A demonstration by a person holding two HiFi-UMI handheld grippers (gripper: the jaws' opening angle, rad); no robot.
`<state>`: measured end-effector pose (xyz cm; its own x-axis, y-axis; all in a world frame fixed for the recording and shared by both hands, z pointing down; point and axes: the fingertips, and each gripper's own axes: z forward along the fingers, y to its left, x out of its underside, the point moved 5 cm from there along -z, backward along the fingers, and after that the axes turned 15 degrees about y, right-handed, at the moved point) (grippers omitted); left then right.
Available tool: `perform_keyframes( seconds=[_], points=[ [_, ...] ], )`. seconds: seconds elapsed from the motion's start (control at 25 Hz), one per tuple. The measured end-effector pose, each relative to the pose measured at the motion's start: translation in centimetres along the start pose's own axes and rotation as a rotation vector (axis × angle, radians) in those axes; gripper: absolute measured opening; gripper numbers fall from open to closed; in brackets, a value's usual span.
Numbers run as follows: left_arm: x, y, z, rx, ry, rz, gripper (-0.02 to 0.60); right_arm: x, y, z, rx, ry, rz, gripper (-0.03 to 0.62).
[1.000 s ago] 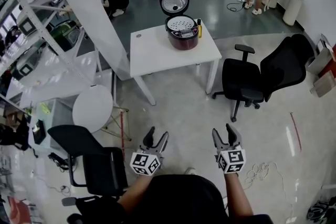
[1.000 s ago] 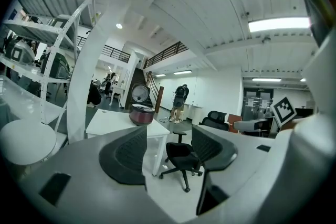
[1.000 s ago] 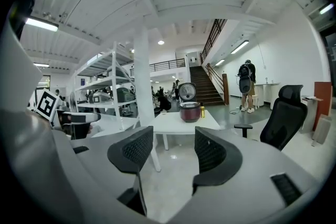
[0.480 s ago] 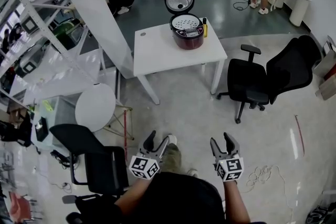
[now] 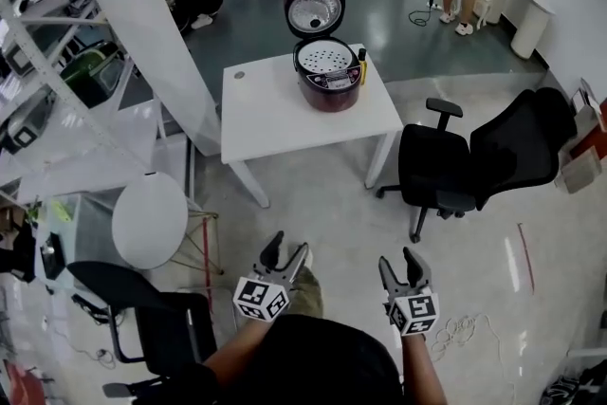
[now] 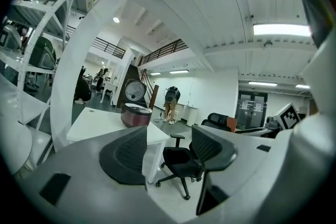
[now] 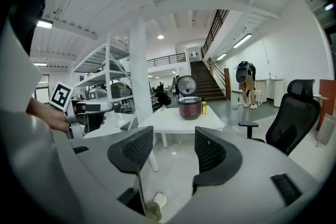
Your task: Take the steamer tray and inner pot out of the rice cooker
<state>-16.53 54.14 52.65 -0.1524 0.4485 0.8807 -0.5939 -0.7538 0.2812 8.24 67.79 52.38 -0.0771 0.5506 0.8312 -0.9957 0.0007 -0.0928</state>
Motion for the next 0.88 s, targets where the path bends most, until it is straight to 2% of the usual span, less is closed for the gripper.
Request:
perform_keyframes(
  seconds=[0.16,0.36,0.48,0.56,0.72,0.88],
  points=[
    [-3.8,4.5,3.9,0.019,0.004,0.007,0.245,-3.7,-1.4,5.7,0.004,0.028,0.038,0.215],
    [-7.6,12.4,8.8,0.017,0.01,-0.015,0.245,-8.9,-2.1,13.5,0.002,0.067,0.062,0.215],
    [-9.8,16.4,11.4,0.026,0.019,-0.023,0.245,-12.2,-1.7,17.5,-0.029,0.058,0.131,0.215],
    [-11.5,18.2,12.8,0.034,0.014,-0.023,0.245,-14.2,-1.7,19.8,-0.016,0.053,0.154,0.215],
    [-14.1,21.3,15.2,0.047,-0.006,-0.037,0.245,-17.7,-1.6,24.1,0.028,0.067,0.085,0.215],
    [-14.6,23.7,16.9,0.072,0.011,-0.047,0.245,-20.2,-1.4,27.5,0.027,0.073,0.071,0.215]
  ],
)
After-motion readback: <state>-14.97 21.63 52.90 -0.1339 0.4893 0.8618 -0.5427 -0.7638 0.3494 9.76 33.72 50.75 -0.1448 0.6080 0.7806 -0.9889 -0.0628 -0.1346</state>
